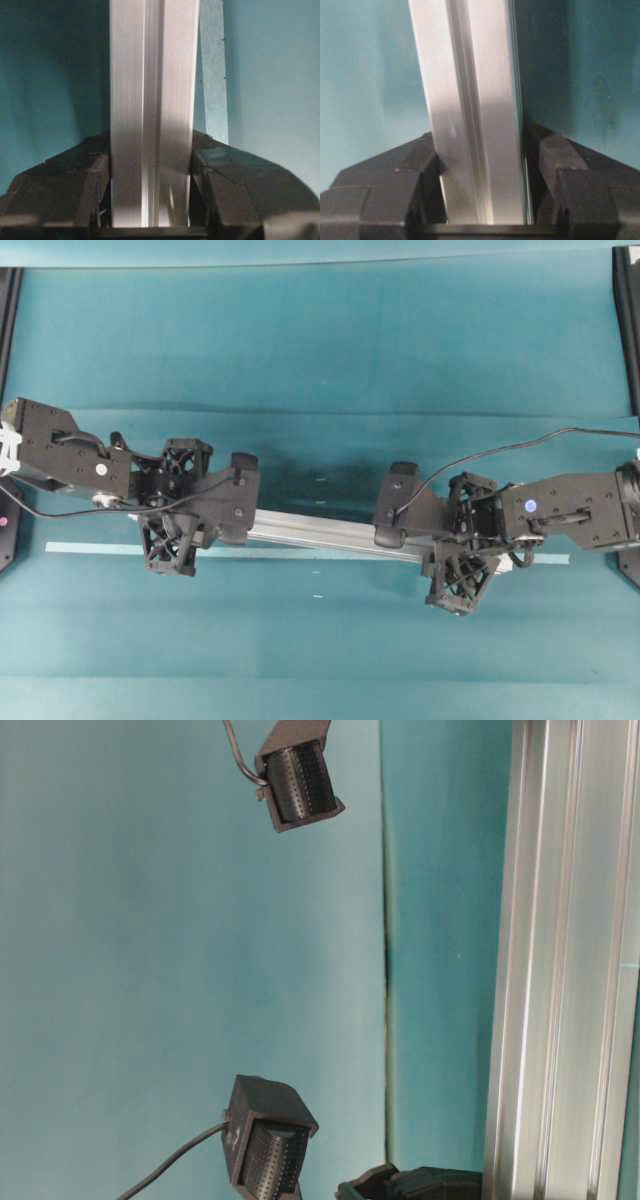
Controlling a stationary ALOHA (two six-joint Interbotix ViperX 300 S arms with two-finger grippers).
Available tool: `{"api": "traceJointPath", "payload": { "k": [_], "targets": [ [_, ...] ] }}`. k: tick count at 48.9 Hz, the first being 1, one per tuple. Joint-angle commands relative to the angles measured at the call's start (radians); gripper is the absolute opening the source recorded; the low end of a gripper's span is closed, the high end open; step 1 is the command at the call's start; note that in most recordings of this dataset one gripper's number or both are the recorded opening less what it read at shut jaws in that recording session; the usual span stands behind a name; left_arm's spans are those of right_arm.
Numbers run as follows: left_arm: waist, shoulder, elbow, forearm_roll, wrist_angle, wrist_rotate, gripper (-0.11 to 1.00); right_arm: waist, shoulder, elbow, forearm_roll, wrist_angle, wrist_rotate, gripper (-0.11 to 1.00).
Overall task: Lift the metal rail with both hands.
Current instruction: 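Lift the rail with both grippers and straighten it level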
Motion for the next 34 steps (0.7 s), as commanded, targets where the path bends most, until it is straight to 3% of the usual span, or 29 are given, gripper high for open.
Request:
{"api": "traceJointPath", "payload": {
  "k": [1, 17, 34],
  "targets": [
    [-0.018, -0.008, -0.006, -0.005, -0.008, -0.006, 0.3, -0.014, 0.008, -0.012, 0.008, -0.009, 0.005, 0.44],
    [-0.003, -0.071, -0.035, -0.005, 0.084, -0.003, 0.3, -0.058, -0.083, -0.054, 0.025, 0.064, 0.018, 0.43],
    [-0.006, -0.235, -0.193, -0.006, 0.411, -0.021, 0.3, -0.077, -0.245, -0.23, 0.026, 0.446, 0.015, 0.43]
  ]
}}
